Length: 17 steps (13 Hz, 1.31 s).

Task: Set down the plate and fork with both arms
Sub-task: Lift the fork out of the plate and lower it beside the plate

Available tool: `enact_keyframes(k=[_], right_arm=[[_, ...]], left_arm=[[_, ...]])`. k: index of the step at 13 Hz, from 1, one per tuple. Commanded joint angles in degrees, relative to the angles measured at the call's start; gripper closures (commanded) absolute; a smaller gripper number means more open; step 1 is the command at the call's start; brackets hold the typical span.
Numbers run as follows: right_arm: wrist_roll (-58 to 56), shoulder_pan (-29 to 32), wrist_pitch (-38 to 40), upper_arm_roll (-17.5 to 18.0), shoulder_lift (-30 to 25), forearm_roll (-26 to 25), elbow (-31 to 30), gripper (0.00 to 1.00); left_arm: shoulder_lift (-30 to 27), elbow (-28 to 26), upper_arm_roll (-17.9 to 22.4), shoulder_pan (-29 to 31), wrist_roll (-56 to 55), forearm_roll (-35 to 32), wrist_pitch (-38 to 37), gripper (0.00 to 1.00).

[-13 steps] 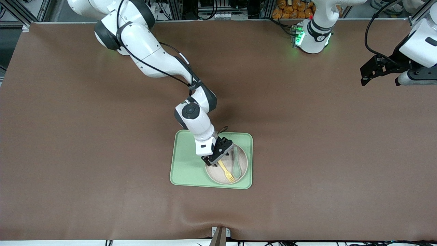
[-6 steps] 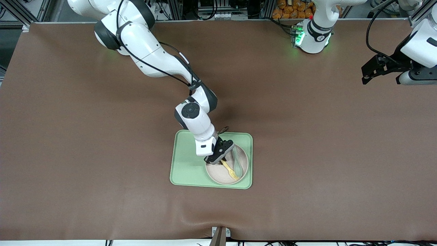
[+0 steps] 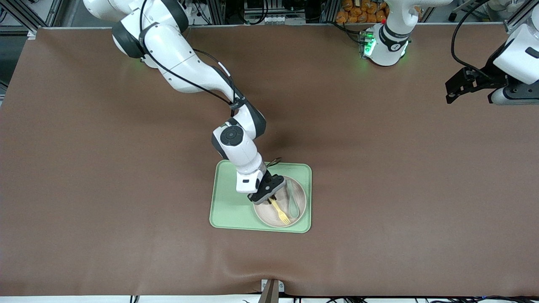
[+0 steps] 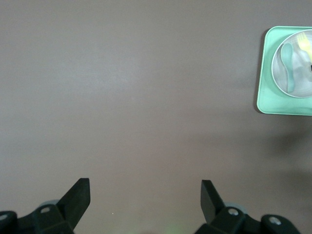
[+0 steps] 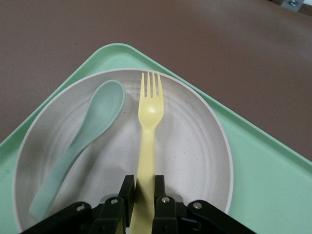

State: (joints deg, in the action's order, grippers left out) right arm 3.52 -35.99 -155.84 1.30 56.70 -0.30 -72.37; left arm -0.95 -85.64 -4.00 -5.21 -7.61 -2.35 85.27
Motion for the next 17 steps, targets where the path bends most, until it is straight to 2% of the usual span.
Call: enact_keyframes(k=[1,4,9,11,16,17], right_arm=[[6.56,0.13,3.16,0.19,-5.46,-0.14,-5.23,1.0],[15.95,0.83,5.9,0.19,-7.65,-0.14,-5.76,1.0],[30.64,6.19,4.93,0.19,-15.91,-0.14,-19.8,1.0],[35.91,6.19,4.58,0.19,-16.1,-0.14,-22.1,1.0],[36.82,7.51,4.76,0.19,-16.1,-0.14,-24.83,1.0],[36.82,7.6,5.37,0.19,-16.1,-0.14,-24.75,0.56]], left_arm=[[-0.98,-0.58,0.05,0.38,1.2,0.85,-0.72,0.0],[-0.98,-0.58,-0.22,0.29,1.2,0.94,-0.98,0.0],[-1.07,-0.5,-0.39,0.29,1.2,0.94,-1.07,0.0],[-1.07,-0.5,-0.48,0.29,1.2,0.94,-1.07,0.0],[-1.07,-0.5,-0.48,0.29,1.2,0.94,-1.07,0.0],[-1.07,-0.58,-0.4,0.29,1.2,0.94,-1.07,0.0]])
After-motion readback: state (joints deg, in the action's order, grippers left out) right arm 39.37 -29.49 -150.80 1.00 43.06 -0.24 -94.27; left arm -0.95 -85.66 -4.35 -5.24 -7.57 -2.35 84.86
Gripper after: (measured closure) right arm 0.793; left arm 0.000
